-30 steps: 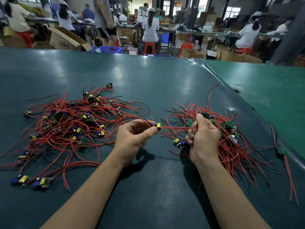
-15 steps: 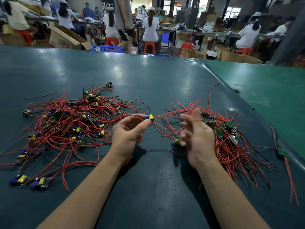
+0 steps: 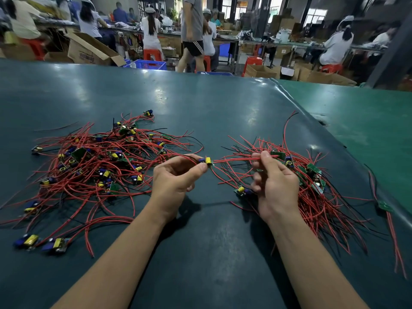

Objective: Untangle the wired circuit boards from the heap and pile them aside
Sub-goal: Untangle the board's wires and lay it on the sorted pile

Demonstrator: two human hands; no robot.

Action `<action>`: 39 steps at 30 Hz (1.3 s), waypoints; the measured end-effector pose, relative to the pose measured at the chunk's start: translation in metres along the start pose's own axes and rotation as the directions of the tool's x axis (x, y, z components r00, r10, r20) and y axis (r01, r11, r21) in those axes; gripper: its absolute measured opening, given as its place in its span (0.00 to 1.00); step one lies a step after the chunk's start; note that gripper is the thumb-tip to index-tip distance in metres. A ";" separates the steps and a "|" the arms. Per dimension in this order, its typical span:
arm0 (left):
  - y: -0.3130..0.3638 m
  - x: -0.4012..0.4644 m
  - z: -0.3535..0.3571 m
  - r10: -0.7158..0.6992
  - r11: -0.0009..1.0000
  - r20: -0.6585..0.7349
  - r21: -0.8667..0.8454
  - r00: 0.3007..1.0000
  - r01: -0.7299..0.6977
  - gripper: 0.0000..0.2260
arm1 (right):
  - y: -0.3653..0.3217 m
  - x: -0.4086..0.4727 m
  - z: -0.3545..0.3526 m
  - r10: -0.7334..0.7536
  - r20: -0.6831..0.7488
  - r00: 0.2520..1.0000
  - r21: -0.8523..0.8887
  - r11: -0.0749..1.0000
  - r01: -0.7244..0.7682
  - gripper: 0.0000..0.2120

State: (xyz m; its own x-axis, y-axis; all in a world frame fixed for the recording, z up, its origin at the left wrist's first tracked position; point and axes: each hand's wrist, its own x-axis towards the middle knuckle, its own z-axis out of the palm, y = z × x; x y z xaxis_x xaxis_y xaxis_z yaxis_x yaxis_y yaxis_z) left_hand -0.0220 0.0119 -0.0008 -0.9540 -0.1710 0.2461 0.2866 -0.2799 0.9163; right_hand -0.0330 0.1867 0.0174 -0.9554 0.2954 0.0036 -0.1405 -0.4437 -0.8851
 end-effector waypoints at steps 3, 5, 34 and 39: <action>0.000 0.000 -0.001 0.014 1.000 -0.030 -0.019 0.999 -0.014 0.07 | 0.001 0.001 -0.001 -0.034 -0.034 0.999 0.008 0.999 0.034 0.13; 0.001 0.001 0.000 0.017 0.999 -0.058 -0.034 0.998 -0.019 0.05 | 0.001 0.000 0.000 -0.050 -0.030 0.998 -0.028 0.998 0.049 0.14; 0.008 -0.014 0.013 -0.437 0.896 0.368 0.095 0.821 0.434 0.10 | 0.008 -0.012 0.004 0.207 0.374 0.904 -0.196 0.970 -0.141 0.05; 0.006 -0.012 0.012 -0.436 0.895 0.364 0.077 0.823 0.440 0.06 | 0.010 -0.012 0.005 0.211 0.286 0.935 -0.195 0.968 -0.159 0.05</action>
State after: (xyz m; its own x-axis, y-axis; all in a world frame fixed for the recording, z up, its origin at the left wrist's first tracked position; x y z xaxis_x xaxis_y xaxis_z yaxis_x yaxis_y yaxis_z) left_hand -0.0095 0.0239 0.0057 -0.9422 0.3247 -0.0823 -0.1703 -0.2527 0.9524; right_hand -0.0246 0.1742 0.0106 -0.9969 -0.0600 -0.0504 0.0667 -0.3112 -0.9480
